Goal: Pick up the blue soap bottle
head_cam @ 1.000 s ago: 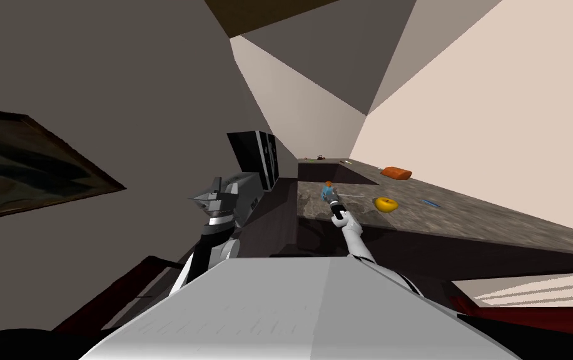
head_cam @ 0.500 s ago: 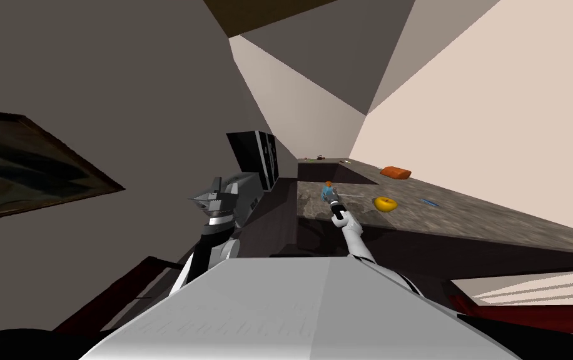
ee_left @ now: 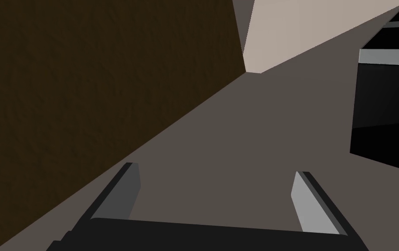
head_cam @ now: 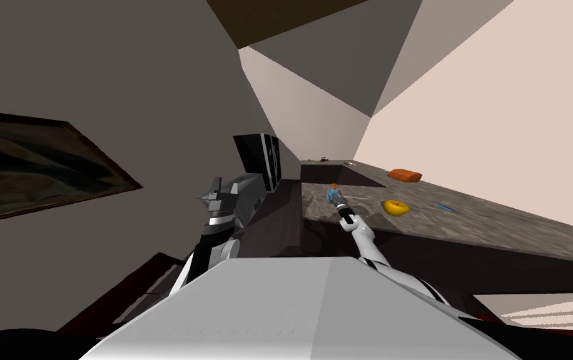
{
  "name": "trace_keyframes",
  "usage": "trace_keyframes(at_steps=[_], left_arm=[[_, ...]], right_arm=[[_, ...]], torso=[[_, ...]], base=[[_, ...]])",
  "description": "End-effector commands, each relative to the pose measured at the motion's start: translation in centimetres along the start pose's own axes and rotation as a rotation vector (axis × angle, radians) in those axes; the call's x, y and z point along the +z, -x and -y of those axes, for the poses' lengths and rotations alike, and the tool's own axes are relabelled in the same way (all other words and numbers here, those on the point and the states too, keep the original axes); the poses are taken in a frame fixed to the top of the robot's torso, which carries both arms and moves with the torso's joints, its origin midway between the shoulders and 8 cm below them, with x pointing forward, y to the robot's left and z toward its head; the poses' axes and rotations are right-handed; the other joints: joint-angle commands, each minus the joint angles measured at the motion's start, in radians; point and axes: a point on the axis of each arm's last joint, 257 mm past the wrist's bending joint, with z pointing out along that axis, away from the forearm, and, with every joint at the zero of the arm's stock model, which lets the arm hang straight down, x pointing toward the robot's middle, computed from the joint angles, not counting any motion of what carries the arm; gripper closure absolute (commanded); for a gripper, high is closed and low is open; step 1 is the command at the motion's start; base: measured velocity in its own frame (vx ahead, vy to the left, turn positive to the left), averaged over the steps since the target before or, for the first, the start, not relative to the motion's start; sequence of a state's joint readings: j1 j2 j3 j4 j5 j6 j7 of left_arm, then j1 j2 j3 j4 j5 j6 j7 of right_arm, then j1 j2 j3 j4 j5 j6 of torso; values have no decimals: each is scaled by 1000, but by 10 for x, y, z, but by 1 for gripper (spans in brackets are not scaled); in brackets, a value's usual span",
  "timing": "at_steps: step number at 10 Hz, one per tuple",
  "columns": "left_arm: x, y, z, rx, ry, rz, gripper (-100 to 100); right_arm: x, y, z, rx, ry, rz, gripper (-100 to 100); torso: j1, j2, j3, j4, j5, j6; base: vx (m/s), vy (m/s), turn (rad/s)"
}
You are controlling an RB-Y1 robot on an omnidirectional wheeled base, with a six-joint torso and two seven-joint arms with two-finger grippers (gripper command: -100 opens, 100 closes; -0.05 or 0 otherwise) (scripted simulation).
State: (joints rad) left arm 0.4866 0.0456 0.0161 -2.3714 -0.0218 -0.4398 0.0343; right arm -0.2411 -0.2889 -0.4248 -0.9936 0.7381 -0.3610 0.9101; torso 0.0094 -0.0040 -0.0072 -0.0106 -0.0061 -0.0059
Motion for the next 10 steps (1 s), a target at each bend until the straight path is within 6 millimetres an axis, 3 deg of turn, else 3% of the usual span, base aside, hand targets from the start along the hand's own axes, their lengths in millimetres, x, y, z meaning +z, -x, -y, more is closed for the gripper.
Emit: trace_keyframes(at_steps=[1,2,5,6,7,10], left_arm=[[0,0,0,0,0,0,0],[0,0,0,0,0,0,0],[0,0,0,0,0,0,0],[0,0,0,0,0,0,0],[0,0,0,0,0,0,0],[0,0,0,0,0,0,0]], right_arm=[[-7,-12,12,17,-2,-13,100],[-16,-26,26,4,6,-30,100],[-24,-30,59,18,-17,-26,100],[-24,-29,60,27,-21,-23,100],[-34,-38,81,10,-25,-33,100],[-45,-40,114,25,-56,-28,100]], torso=[[0,0,0,0,0,0],[-2,0,-1,-2,-2,0],[-2,0,-5,-10,-8,1],[-4,-1,-6,-10,-9,1],[-6,-1,-6,-10,-10,1],[-5,-2,-6,-11,-10,1]], base=[[13,67,43],[15,104,79],[9,86,58],[11,39,-2],[17,80,93],[16,81,60]])
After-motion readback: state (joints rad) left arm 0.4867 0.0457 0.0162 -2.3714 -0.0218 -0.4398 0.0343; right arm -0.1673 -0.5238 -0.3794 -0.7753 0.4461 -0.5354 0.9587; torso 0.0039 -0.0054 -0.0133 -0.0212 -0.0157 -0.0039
